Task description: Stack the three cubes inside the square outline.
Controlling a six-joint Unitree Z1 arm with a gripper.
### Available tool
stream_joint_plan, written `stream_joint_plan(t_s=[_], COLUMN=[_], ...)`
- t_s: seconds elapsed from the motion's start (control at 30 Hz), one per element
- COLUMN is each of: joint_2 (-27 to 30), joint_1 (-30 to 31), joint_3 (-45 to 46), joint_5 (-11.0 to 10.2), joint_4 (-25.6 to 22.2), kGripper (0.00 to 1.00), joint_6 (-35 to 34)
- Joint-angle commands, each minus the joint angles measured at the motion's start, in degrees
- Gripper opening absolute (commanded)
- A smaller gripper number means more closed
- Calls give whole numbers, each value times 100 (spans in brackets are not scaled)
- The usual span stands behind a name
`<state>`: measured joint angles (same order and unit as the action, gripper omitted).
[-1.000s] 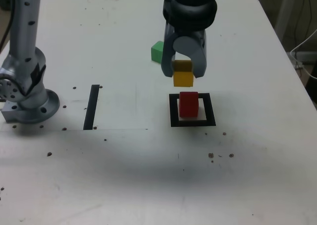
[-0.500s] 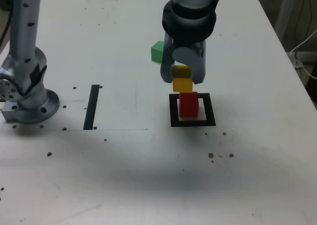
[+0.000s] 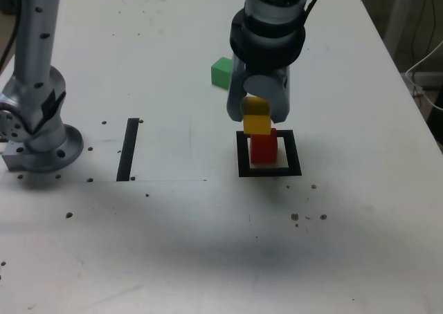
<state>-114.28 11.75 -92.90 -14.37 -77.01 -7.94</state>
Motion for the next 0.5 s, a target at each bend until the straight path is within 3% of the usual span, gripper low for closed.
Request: stream_joint_plan(t_s=[0.0,0.47], joint_2=[-52,-55], joint_1=[12,12], joint_3=[30,121], joint_5=[-10,67], joint_4=[90,255], kGripper=[19,20], joint_6=[-5,-5])
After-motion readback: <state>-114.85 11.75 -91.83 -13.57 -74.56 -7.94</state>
